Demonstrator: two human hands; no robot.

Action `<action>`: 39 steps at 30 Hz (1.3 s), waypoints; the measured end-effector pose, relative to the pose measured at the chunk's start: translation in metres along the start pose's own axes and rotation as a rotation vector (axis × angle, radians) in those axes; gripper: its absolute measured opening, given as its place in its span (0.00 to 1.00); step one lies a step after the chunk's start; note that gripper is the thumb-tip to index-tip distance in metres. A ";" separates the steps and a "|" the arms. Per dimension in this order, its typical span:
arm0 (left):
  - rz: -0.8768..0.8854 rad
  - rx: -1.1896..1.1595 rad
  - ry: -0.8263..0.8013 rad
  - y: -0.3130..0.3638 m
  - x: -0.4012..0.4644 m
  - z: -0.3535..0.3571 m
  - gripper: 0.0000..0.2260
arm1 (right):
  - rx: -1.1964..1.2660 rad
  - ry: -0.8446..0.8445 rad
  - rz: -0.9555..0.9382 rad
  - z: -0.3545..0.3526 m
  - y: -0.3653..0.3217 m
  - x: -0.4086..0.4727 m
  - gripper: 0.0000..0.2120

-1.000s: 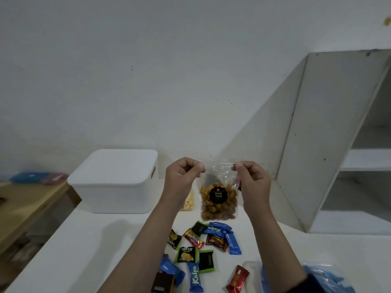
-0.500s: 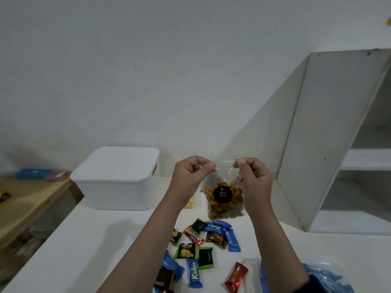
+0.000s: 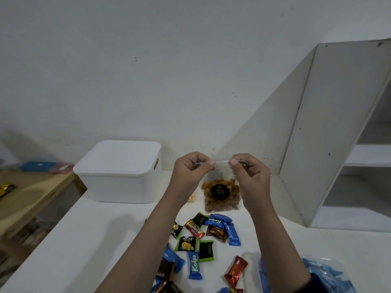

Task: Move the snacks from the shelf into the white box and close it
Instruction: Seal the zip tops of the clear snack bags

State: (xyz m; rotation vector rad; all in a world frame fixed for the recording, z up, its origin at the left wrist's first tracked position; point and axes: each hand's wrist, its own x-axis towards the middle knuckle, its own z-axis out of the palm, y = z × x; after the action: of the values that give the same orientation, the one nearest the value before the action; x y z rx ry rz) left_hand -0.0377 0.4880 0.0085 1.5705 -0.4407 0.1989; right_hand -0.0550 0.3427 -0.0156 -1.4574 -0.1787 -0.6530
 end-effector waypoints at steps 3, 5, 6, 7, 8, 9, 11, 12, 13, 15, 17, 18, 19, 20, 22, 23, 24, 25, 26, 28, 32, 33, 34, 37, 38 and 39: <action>-0.041 -0.063 -0.020 0.000 -0.003 0.001 0.06 | 0.006 0.013 0.016 -0.002 0.001 -0.002 0.04; -0.057 -0.069 -0.030 -0.003 -0.003 0.003 0.05 | 0.012 0.027 0.031 -0.003 0.003 -0.005 0.05; -0.060 -0.059 -0.032 -0.004 -0.003 0.004 0.05 | 0.006 0.032 0.038 -0.003 0.004 -0.008 0.05; -0.061 -0.055 -0.029 -0.005 -0.003 0.006 0.05 | -0.001 0.035 0.046 -0.003 0.005 -0.010 0.04; -0.064 -0.053 -0.025 -0.007 -0.003 0.007 0.05 | -0.005 0.038 0.055 -0.004 0.006 -0.012 0.04; -0.066 -0.052 -0.022 -0.008 -0.004 0.008 0.05 | -0.003 0.040 0.065 -0.005 0.006 -0.014 0.04; -0.061 -0.046 -0.020 -0.011 -0.005 0.011 0.05 | 0.008 0.029 0.084 -0.008 0.006 -0.015 0.03; -0.053 -0.038 -0.021 -0.012 -0.005 0.013 0.05 | 0.007 0.014 0.088 -0.010 0.006 -0.014 0.02; -0.046 -0.028 -0.022 -0.014 -0.005 0.014 0.05 | 0.000 -0.004 0.087 -0.012 0.006 -0.014 0.02; -0.032 -0.011 -0.030 -0.016 -0.003 0.017 0.05 | -0.013 -0.031 0.082 -0.015 0.008 -0.012 0.01; -0.013 0.006 -0.040 -0.018 -0.002 0.018 0.06 | -0.025 -0.047 0.076 -0.016 0.009 -0.009 0.02; -0.005 0.015 -0.042 -0.019 -0.001 0.019 0.06 | -0.039 -0.052 0.072 -0.016 0.010 -0.008 0.02; -0.001 0.021 -0.040 -0.020 0.000 0.019 0.07 | -0.051 -0.054 0.067 -0.015 0.011 -0.007 0.02; -0.002 0.024 -0.035 -0.021 0.002 0.019 0.07 | -0.058 -0.054 0.067 -0.014 0.012 -0.005 0.03; -0.005 0.028 -0.017 -0.023 0.004 0.020 0.06 | -0.062 -0.055 0.078 -0.011 0.014 -0.003 0.03; -0.006 0.030 -0.007 -0.024 0.005 0.019 0.05 | -0.064 -0.061 0.084 -0.009 0.016 -0.002 0.03; -0.009 0.034 0.000 -0.024 0.005 0.019 0.04 | -0.067 -0.070 0.091 -0.008 0.017 -0.002 0.03; -0.012 0.042 0.003 -0.025 0.006 0.019 0.03 | -0.070 -0.079 0.098 -0.007 0.019 -0.001 0.03; -0.016 0.048 0.004 -0.026 0.007 0.019 0.03 | -0.069 -0.085 0.105 -0.006 0.021 -0.001 0.04; -0.032 0.038 0.004 -0.028 0.007 0.018 0.03 | -0.054 -0.095 0.122 -0.006 0.024 0.000 0.05; -0.065 0.026 0.018 -0.035 0.010 0.019 0.09 | -0.056 -0.128 0.156 -0.008 0.032 0.001 0.04; -0.069 0.037 0.019 -0.038 0.011 0.019 0.10 | -0.063 -0.135 0.161 -0.009 0.034 0.002 0.04; -0.072 0.044 0.016 -0.039 0.011 0.020 0.11 | -0.068 -0.140 0.161 -0.010 0.035 0.003 0.04; -0.076 0.040 -0.001 -0.042 0.013 0.023 0.11 | -0.077 -0.155 0.146 -0.015 0.036 0.005 0.05; -0.086 0.038 0.000 -0.043 0.013 0.024 0.10 | -0.079 -0.159 0.151 -0.015 0.035 0.005 0.06; -0.099 0.039 0.005 -0.043 0.014 0.024 0.09 | -0.082 -0.157 0.162 -0.015 0.035 0.006 0.06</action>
State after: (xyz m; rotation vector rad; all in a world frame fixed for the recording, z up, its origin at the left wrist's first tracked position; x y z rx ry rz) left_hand -0.0118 0.4620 -0.0271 1.6260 -0.3555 0.1363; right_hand -0.0364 0.3254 -0.0445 -1.5845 -0.1548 -0.4184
